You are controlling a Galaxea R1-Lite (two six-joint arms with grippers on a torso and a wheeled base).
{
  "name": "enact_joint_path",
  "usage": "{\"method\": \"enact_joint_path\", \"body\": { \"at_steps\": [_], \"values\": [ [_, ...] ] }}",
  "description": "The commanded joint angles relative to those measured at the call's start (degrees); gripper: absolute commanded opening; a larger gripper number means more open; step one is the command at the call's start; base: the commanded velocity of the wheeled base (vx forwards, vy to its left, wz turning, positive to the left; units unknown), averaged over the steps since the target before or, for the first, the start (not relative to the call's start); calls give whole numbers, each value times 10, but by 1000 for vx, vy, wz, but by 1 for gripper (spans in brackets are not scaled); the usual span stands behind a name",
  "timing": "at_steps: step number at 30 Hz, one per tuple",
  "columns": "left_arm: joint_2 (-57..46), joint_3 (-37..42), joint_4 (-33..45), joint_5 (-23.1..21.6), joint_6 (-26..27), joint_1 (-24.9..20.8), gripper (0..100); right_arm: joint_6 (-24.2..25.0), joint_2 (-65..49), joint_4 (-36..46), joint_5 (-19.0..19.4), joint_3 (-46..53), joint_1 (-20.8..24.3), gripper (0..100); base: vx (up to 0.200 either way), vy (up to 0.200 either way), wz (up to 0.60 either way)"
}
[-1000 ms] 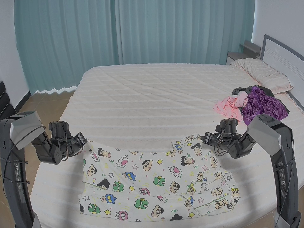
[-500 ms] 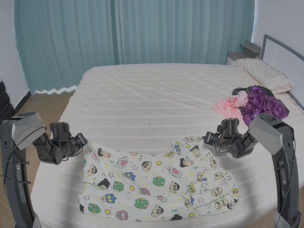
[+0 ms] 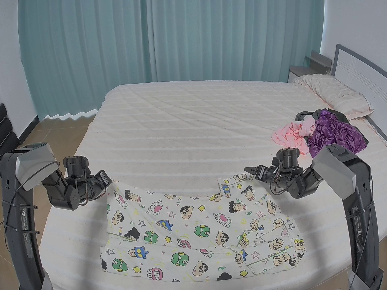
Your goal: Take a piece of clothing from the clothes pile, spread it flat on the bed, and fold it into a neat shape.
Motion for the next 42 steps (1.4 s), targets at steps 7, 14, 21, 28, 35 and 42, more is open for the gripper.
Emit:
{"method": "enact_joint_path", "body": {
  "at_steps": [7,14,21,28,35,42],
  "values": [
    [1,2,-1,0,0,0,0,11,50,77,-34,-102,32,100,0,0,0],
    [2,2,-1,0,0,0,0,18,71,120,-67,-149,36,0,0,0,0],
    [1,2,-2,0,0,0,0,24,67,117,-72,-144,20,0,0,0,0],
    [0,-1,-10,10,-1,-1,0,92,35,71,-71,-115,15,0,0,0,0],
    [-4,-3,-12,12,-3,-2,0,99,22,38,-69,-109,8,0,0,0,0],
    [0,-14,-26,13,-3,-2,0,99,15,16,-69,-99,6,0,0,0,0]
  ]
}}
